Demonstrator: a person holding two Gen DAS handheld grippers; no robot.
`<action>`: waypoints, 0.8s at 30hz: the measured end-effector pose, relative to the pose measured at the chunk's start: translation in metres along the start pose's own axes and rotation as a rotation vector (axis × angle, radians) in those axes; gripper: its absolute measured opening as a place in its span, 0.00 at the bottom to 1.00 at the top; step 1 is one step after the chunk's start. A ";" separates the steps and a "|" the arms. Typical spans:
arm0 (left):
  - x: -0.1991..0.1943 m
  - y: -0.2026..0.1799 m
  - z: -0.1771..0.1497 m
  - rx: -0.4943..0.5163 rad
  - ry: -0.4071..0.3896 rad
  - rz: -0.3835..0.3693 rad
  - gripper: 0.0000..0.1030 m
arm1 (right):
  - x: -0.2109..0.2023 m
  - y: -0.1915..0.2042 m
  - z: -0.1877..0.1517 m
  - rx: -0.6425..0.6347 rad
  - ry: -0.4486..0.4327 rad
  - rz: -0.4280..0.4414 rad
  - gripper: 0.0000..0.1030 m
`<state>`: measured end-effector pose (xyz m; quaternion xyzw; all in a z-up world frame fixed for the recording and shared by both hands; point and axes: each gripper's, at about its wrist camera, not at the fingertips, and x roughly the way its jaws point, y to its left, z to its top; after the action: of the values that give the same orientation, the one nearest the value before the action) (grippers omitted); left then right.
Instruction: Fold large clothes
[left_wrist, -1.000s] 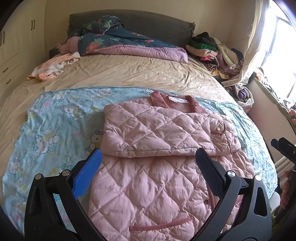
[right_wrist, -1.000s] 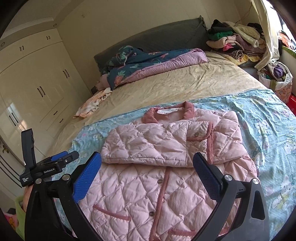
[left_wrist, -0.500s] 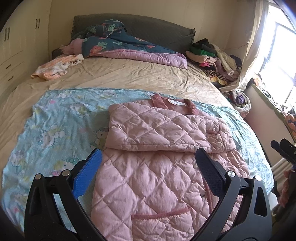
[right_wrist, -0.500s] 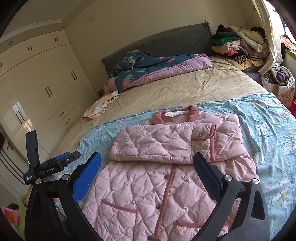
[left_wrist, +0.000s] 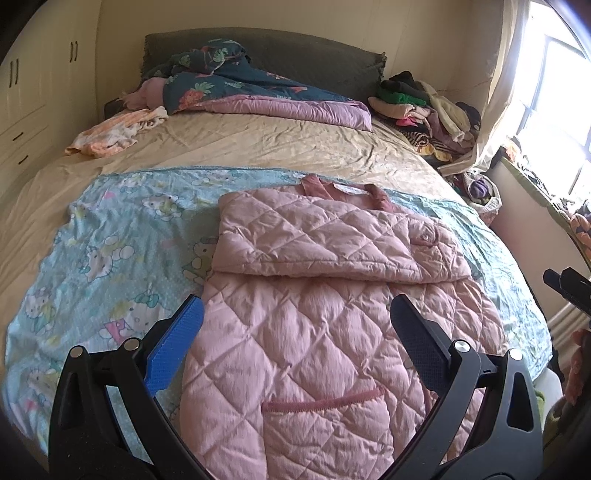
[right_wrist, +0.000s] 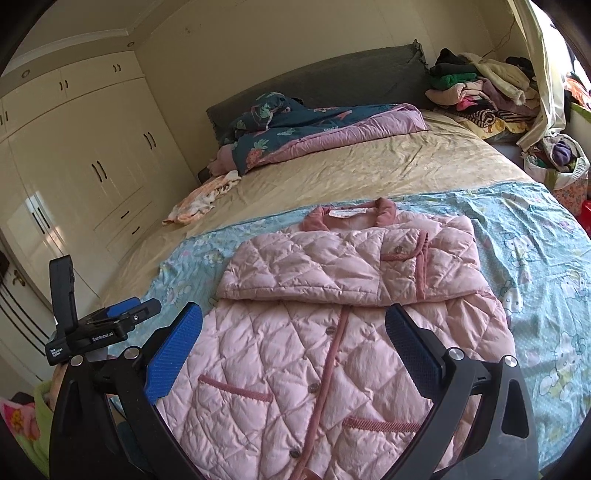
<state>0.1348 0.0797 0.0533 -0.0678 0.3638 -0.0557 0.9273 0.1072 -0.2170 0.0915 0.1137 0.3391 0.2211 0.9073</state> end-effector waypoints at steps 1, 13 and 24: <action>-0.001 0.000 -0.003 0.004 0.000 0.005 0.92 | -0.001 -0.001 -0.003 0.000 0.002 -0.003 0.96; 0.005 0.001 -0.048 0.024 0.051 0.044 0.92 | -0.014 -0.012 -0.045 0.003 0.061 -0.038 0.96; 0.005 0.001 -0.092 0.060 0.071 0.095 0.92 | -0.021 -0.045 -0.091 0.009 0.103 -0.173 0.96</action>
<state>0.0756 0.0724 -0.0172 -0.0205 0.3975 -0.0247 0.9170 0.0470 -0.2610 0.0191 0.0767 0.3948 0.1461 0.9039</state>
